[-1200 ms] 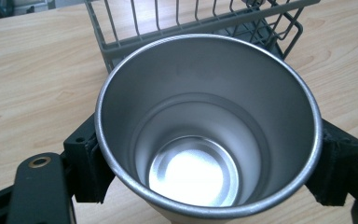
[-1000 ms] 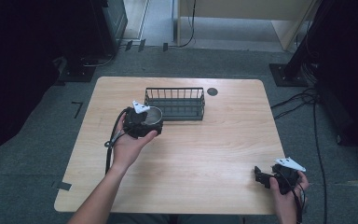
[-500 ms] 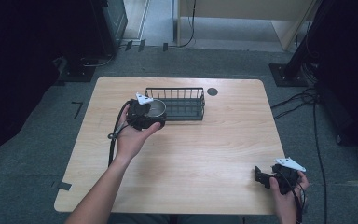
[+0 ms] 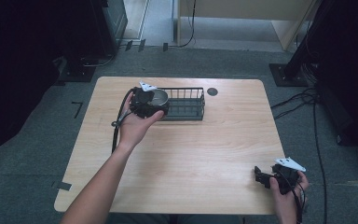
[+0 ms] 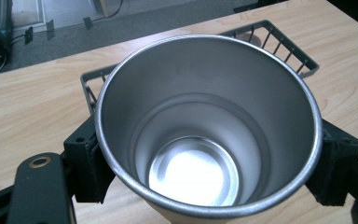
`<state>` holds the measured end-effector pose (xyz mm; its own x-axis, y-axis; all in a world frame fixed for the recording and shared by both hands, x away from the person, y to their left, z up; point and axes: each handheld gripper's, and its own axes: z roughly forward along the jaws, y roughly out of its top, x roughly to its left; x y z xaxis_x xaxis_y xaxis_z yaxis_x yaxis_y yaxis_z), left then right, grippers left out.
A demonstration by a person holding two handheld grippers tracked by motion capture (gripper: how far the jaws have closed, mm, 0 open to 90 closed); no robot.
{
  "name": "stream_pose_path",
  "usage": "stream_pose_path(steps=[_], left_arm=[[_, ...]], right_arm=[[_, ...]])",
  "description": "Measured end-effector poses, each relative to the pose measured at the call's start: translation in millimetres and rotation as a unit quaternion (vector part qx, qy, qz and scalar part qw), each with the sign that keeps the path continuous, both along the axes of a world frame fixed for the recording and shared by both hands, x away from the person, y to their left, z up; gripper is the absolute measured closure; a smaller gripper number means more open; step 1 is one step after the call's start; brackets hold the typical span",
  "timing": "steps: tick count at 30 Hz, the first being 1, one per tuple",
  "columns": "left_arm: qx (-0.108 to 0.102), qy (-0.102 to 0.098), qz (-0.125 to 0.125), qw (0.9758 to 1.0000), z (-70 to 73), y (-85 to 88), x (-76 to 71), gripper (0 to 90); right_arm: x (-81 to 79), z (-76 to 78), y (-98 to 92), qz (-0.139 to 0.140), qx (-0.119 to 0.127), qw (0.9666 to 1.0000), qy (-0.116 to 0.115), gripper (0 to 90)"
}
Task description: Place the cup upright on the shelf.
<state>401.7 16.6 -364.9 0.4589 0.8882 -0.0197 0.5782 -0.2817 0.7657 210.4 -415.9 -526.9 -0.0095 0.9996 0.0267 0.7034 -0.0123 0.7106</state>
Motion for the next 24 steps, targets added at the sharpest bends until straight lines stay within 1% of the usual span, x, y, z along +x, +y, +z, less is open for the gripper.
stream_pose_path(steps=[1,3,8,12,13,14,15,17,18,22,24], left_arm=[[0.0,0.0,0.0,1.0,0.0,0.0,0.0,19.2],[-0.005,-0.001,0.004,1.0,2.3,-0.7,7.4,19.1],[-0.009,0.002,0.007,0.9999,4.3,-1.4,19.6,19.2],[-0.004,0.0,0.012,0.9999,5.1,-3.4,30.9,19.1],[-0.004,0.0,0.012,0.9999,5.1,-3.4,30.9,19.1],[-0.005,0.0,0.017,0.9998,5.0,-3.9,36.0,19.2],[-0.005,0.0,0.017,0.9998,5.0,-3.9,36.0,19.2],[-0.007,0.0,0.021,0.9997,4.0,-4.4,42.4,19.1],[-0.007,0.0,0.021,0.9997,4.0,-4.4,42.4,19.2],[-0.009,-0.005,0.031,0.9995,-0.8,-4.6,51.3,19.1],[-0.006,-0.007,0.035,0.9993,-3.2,-4.9,54.4,19.1]], right_arm=[[0.0,0.0,0.0,0.0,0.0,1.0,0.0,0.0],[0.0,0.0,0.0,0.0,0.0,1.0,0.0,0.0],[0.0,0.0,0.0,0.0,0.0,1.0,0.0,0.0],[0.0,0.0,0.0,0.0,0.0,1.0,0.0,0.0],[0.0,0.0,0.0,0.0,0.0,1.0,0.0,0.0],[0.0,0.0,0.0,0.0,0.0,1.0,0.0,0.0],[0.0,0.0,0.0,0.0,0.0,1.0,0.0,0.0],[0.0,0.0,0.0,0.0,0.0,1.0,0.0,0.0],[0.0,0.0,0.0,0.0,0.0,1.0,0.0,0.0],[0.0,0.0,0.0,0.0,0.0,1.0,0.0,0.0],[0.0,0.0,0.0,0.0,0.0,1.0,0.0,0.0]])
